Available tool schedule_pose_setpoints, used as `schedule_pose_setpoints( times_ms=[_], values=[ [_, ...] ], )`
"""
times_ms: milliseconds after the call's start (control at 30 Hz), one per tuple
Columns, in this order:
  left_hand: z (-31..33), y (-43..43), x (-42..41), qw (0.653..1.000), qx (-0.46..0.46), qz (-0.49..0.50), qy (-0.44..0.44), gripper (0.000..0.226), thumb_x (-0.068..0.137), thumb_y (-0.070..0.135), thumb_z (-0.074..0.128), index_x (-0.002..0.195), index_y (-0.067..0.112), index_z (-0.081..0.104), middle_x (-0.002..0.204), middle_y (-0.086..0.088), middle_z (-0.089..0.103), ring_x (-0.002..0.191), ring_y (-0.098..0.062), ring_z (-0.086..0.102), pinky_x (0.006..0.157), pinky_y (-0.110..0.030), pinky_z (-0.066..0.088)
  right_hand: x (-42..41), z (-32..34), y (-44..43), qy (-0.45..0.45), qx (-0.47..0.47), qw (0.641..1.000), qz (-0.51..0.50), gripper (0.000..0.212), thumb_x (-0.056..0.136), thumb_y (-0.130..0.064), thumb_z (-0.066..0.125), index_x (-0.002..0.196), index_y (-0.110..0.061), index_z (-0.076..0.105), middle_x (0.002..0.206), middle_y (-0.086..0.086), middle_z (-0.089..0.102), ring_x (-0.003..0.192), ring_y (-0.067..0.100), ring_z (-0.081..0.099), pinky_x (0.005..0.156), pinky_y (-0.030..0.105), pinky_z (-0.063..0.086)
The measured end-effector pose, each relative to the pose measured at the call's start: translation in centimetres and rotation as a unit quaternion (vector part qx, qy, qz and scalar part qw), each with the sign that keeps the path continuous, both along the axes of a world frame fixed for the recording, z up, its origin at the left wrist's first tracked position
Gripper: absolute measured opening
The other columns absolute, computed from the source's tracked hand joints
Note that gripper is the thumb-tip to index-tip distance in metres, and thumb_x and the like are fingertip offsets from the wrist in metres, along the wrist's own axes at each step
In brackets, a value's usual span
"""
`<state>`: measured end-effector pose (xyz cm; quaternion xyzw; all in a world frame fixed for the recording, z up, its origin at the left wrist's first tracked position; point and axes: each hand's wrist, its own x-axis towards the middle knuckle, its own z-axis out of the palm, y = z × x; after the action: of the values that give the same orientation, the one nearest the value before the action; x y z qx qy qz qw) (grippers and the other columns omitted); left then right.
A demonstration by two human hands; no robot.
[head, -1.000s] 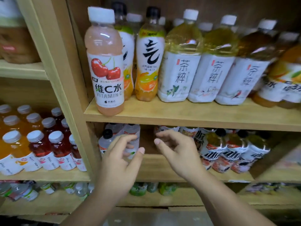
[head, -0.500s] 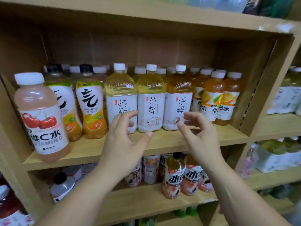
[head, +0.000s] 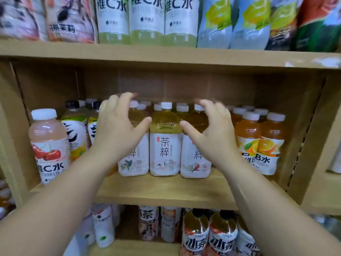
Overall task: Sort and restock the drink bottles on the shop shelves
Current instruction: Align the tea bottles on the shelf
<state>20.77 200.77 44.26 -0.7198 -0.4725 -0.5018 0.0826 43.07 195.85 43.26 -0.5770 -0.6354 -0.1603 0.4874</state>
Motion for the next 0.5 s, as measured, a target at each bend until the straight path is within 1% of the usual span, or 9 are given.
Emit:
schedule_pose_setpoints(
  times_ms=[67,133,167,200,233,267,300,367,500],
  values=[
    [0.8,0.7,-0.2,0.994,-0.054,0.047,0.079,0.073,0.089,0.052,0.068,0.151,0.023,0.041,0.134,-0.016,0.056,0.129,-0.037,0.043,0.103,-0.045,0.038,-1.1,1.9,0.9,-0.12,-0.044,0.992,0.002,0.063,0.089,-0.065,0.061,0.139,-0.029,0.051,0.122,-0.002,0.06,0.118,0.025,0.053,0.094,0.037,0.043],
    [1.6,1.1,-0.6,0.978,-0.113,0.079,0.159,0.082,0.088,0.06,0.066,0.156,0.028,0.034,0.134,-0.018,0.059,0.129,-0.042,0.046,0.101,-0.045,0.042,-1.9,3.5,2.2,-0.199,-0.104,0.974,0.002,0.067,0.088,-0.071,0.056,0.143,-0.032,0.047,0.126,0.0,0.065,0.123,0.027,0.056,0.1,0.042,0.045],
    [1.8,1.2,-0.8,0.969,-0.127,0.086,0.192,0.085,0.086,0.063,0.066,0.157,0.03,0.032,0.134,-0.019,0.06,0.128,-0.043,0.048,0.1,-0.044,0.043,-2.1,4.0,2.9,-0.232,-0.13,0.964,-0.005,0.073,0.088,-0.074,0.054,0.149,-0.037,0.04,0.136,0.001,0.062,0.137,0.029,0.048,0.113,0.047,0.037],
    [1.8,1.3,-1.0,0.962,-0.133,0.086,0.22,0.087,0.085,0.063,0.067,0.158,0.032,0.03,0.135,-0.018,0.061,0.128,-0.042,0.05,0.099,-0.043,0.045,-2.3,4.3,3.5,-0.27,-0.151,0.951,-0.019,0.08,0.087,-0.076,0.052,0.155,-0.041,0.029,0.148,0.003,0.056,0.151,0.032,0.03,0.123,0.055,0.017],
    [1.8,1.4,-1.3,0.956,-0.135,0.084,0.246,0.089,0.085,0.062,0.068,0.158,0.033,0.028,0.136,-0.016,0.061,0.127,-0.04,0.052,0.098,-0.042,0.046,-2.4,4.6,4.1,-0.308,-0.169,0.935,-0.037,0.086,0.086,-0.078,0.049,0.158,-0.044,0.018,0.156,0.003,0.048,0.157,0.033,0.012,0.123,0.061,-0.004],
    [1.7,1.4,-1.4,0.95,-0.136,0.083,0.267,0.089,0.085,0.06,0.069,0.159,0.035,0.026,0.137,-0.014,0.06,0.126,-0.038,0.053,0.096,-0.041,0.046,-2.5,4.6,4.6,-0.34,-0.184,0.921,-0.05,0.088,0.086,-0.079,0.047,0.159,-0.045,0.011,0.159,0.003,0.044,0.158,0.034,0.0,0.119,0.065,-0.015],
    [1.5,1.5,-1.6,0.946,-0.137,0.082,0.283,0.088,0.086,0.057,0.069,0.159,0.036,0.025,0.136,-0.014,0.06,0.124,-0.036,0.054,0.095,-0.04,0.046,-2.6,4.5,4.9,-0.362,-0.192,0.91,-0.054,0.088,0.087,-0.079,0.046,0.159,-0.046,0.009,0.16,0.002,0.043,0.158,0.033,-0.005,0.117,0.067,-0.019],
    [1.1,1.5,-1.9,0.946,-0.132,0.08,0.286,0.082,0.089,0.051,0.07,0.158,0.036,0.028,0.133,-0.014,0.056,0.123,-0.034,0.052,0.093,-0.039,0.044,-2.7,4.0,5.5,-0.385,-0.192,0.901,-0.048,0.083,0.087,-0.08,0.043,0.158,-0.046,0.015,0.159,0.002,0.045,0.158,0.032,-0.008,0.115,0.067,-0.021],
    [0.6,1.2,-2.5,0.964,-0.115,0.035,0.239,0.078,0.085,0.045,0.078,0.151,0.043,0.035,0.133,-0.006,0.046,0.122,-0.028,0.052,0.091,-0.037,0.045,-2.7,3.4,5.3,-0.361,-0.183,0.914,-0.033,0.083,0.084,-0.083,0.047,0.156,-0.048,0.022,0.157,0.001,0.048,0.159,0.025,-0.006,0.119,0.063,-0.019]
  ],
)
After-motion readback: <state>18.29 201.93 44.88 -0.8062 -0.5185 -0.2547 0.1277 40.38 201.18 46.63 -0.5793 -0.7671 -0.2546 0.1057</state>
